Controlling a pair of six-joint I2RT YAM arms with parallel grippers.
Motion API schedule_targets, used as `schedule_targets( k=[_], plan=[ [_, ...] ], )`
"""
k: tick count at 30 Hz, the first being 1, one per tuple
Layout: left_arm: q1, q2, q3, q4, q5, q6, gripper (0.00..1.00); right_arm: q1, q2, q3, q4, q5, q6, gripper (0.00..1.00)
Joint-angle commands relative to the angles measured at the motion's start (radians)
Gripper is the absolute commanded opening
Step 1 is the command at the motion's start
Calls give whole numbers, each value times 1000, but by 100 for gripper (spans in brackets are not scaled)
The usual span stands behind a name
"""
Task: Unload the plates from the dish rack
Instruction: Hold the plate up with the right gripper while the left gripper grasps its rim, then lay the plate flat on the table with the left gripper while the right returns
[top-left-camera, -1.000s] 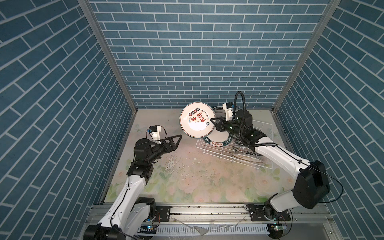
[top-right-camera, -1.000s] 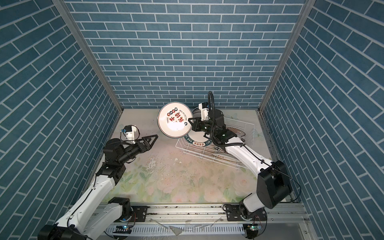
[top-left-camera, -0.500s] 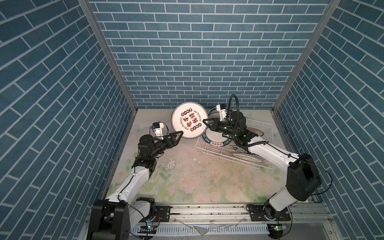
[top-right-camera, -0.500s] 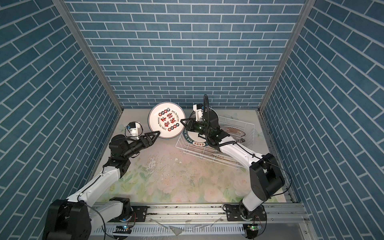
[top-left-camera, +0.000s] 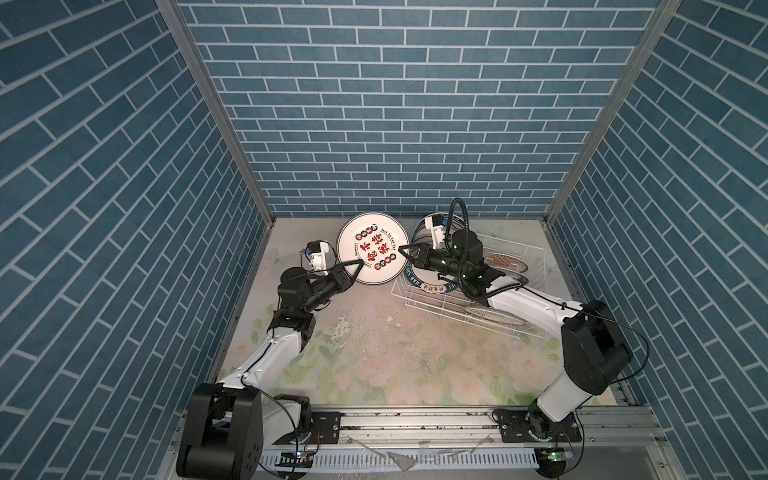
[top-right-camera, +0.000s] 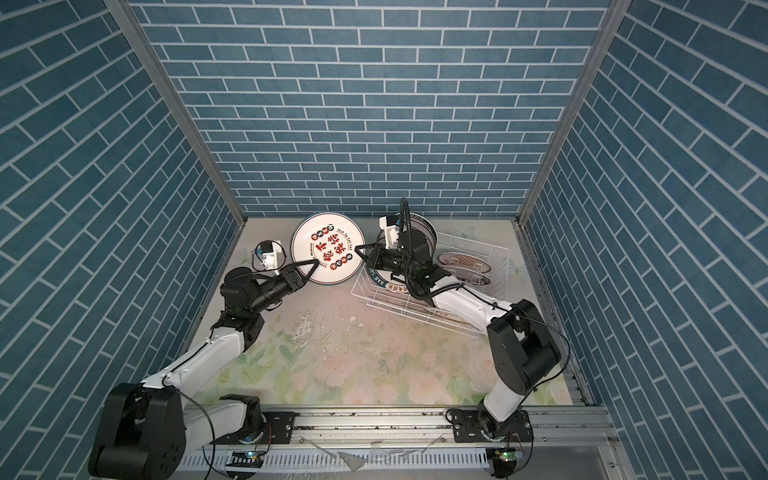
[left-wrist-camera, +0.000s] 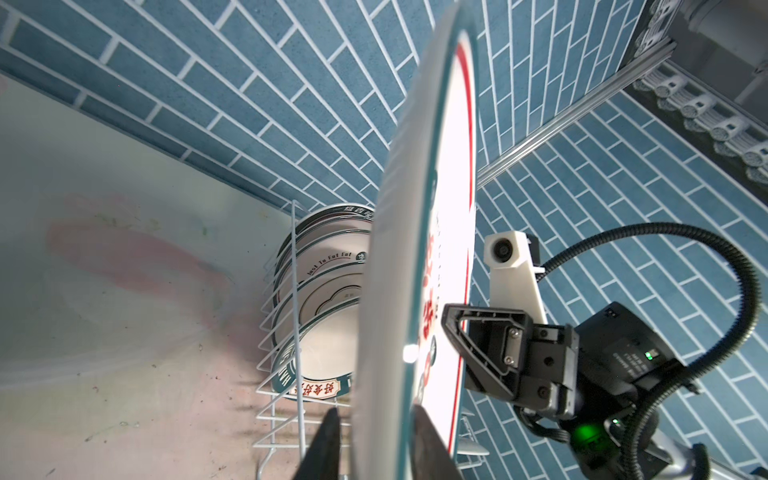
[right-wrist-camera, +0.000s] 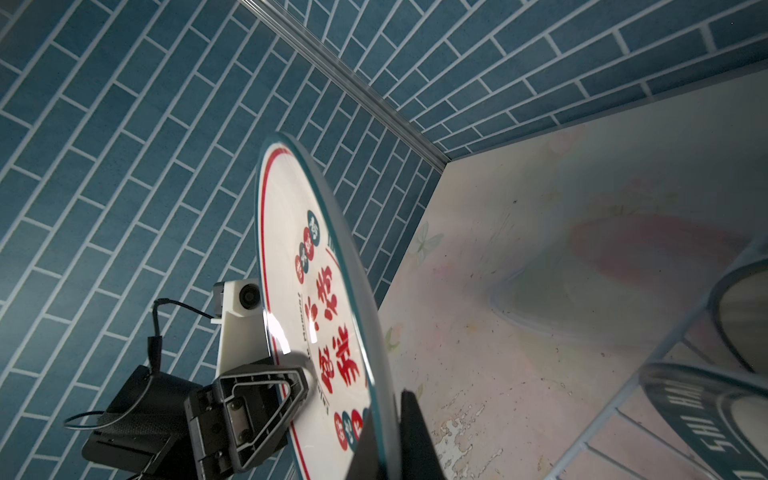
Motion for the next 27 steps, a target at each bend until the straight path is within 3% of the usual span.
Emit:
schedule_targets(
  k=[1,9,11,15,16,20,24,27],
  plan=[
    [0,4,29,7,23,7,19,11,12,-10,101,-23,34,0],
    [9,7,53,-65,41,32,0,15,29,14,83,-37,-7,1],
    [20,8,57,-72,49,26,0,14,33,26,75,-39,-18,9],
    [54,6,67,-80,82,13,0,13,41,64,32,-47,-43,42],
    [68,3,72,-84,91,8,0,12,38,83,-12,-36,-67,46],
    [149,-22,80,-103,99,-18,0,4,22,154,-197,25,-187,57],
    [247,-49,89,-126,106,-52,0,-3,-10,199,-368,107,-293,61],
    [305,-61,118,-272,30,-6,0,1,-66,210,-506,205,-402,63]
  ],
)
